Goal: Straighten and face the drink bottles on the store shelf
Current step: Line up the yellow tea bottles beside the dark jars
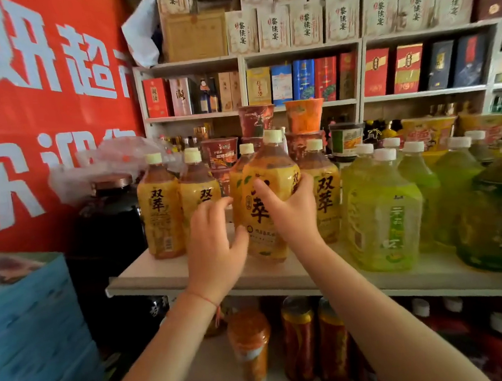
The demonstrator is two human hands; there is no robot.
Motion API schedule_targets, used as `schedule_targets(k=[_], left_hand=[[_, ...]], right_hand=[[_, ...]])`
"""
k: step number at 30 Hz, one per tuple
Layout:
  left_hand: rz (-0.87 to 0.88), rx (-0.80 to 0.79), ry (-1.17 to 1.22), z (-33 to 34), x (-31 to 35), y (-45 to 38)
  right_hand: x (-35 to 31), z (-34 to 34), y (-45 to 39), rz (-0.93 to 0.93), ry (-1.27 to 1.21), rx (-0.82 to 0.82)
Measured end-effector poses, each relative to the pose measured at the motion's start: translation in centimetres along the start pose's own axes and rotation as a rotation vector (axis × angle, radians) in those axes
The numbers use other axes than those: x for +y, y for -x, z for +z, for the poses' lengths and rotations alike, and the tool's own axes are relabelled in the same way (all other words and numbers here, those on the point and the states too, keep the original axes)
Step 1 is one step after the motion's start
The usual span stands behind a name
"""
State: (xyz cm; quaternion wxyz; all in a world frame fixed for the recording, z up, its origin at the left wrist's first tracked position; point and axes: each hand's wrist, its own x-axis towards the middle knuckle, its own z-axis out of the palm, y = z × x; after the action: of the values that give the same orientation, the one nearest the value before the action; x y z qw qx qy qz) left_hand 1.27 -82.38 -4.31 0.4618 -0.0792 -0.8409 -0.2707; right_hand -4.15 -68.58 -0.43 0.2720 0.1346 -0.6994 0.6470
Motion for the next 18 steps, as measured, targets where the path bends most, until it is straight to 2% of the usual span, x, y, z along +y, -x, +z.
schedule_targets(k=[5,8,13,15,18], left_hand=[[0.123,-0.127,-0.268,0.1,-2.4,-0.3],[0.154,-0.105,-0.314,0.5,-2.9,-0.8],[0.186,-0.048,-0.421,1.8,-2.4,-2.1],[0.169,-0.056,-0.436,2.5,-2.4,-2.5],[0.16,-0.059,-0.444,3.1,-2.7,-2.7]], right_hand=[[2.0,3.6,-0.1,0.013,0.121,-0.031],[1.5,4.5,0.1,0.025,0.143,-0.034],[0.4,3.6,-1.2,0.063,0.208,-0.15],[0.4,1.9,-2.2,-0.023,0.394,-0.066],[0.0,-0.6,-3.5,-0.174,0.57,0.213]])
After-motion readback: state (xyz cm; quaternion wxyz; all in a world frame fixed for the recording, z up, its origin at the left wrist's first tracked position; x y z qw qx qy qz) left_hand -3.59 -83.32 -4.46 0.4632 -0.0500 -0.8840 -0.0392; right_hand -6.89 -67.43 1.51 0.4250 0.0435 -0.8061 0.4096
